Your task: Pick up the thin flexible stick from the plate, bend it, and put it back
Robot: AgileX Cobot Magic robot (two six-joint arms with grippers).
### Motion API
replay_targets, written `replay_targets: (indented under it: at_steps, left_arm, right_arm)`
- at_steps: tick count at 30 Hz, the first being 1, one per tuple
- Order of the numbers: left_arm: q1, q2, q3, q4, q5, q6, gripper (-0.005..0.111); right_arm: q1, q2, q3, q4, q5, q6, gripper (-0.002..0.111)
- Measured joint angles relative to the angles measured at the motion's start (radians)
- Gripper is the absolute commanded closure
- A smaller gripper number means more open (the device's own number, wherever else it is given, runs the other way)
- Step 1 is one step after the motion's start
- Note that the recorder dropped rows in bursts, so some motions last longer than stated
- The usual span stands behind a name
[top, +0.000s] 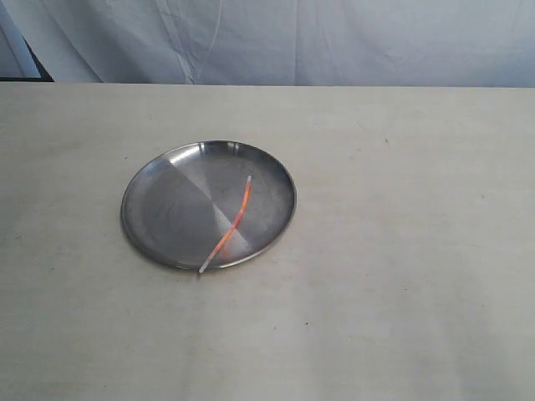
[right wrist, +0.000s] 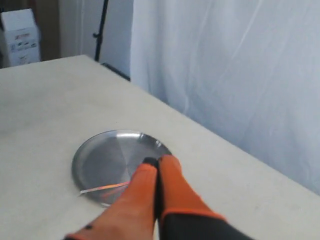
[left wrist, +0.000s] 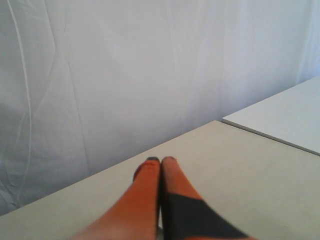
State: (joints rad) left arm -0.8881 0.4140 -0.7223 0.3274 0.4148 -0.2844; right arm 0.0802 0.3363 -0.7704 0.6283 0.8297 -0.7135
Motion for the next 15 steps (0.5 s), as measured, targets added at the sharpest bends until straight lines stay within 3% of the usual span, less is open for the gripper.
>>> replay_targets:
  at_steps: [7, 15]
  left_arm:
    - [0.0, 0.0, 0.0, 0.001, 0.0, 0.0, 0.107]
    - [0.0, 0.0, 0.0, 0.004, 0.0, 0.0, 0.107]
  right_arm:
    - [-0.092, -0.131, 0.113, -0.02, -0.062, 0.007, 0.108]
    - [-0.095, -0.226, 0.508, 0.121, -0.438, 0.007, 0.108]
